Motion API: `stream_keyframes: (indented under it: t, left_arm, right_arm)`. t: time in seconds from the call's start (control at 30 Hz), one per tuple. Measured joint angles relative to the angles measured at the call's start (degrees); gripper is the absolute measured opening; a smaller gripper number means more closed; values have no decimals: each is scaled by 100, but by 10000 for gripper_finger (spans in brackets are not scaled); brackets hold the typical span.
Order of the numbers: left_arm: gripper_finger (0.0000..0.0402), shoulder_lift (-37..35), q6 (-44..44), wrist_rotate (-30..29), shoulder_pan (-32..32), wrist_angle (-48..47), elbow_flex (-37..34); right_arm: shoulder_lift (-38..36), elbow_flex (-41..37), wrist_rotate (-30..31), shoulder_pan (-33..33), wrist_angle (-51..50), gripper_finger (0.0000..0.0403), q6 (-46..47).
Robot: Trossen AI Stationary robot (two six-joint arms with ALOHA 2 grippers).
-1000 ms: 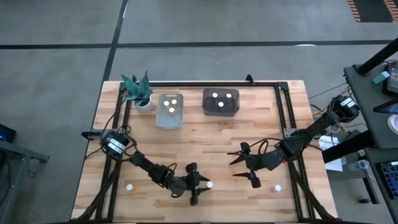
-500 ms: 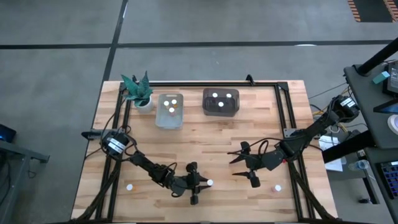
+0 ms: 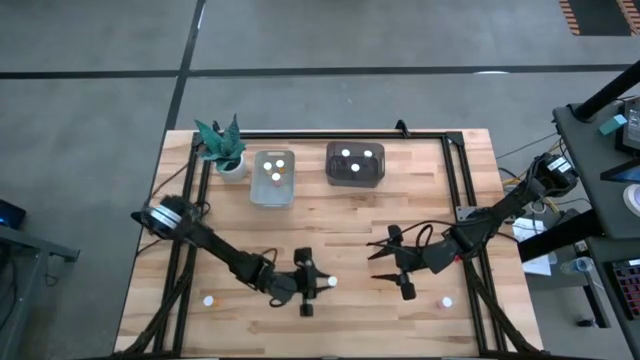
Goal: Pick and place medicine bottles into bin by pill shape (circle, oval)
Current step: Put the right orange tablet bottle into the gray bin
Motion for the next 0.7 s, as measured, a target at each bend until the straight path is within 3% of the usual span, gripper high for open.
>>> stream_keyframes:
  t: [0.47,0.7]
  left_arm:
    - [87,-3061,283,-604,851,-1334,-1418]
    - [87,-4349,7,-614,1576,-3390,-1268]
  right_arm:
    - [0,0,10,-179,243,219,-380]
    - [0,0,10,-179,240,219,-445]
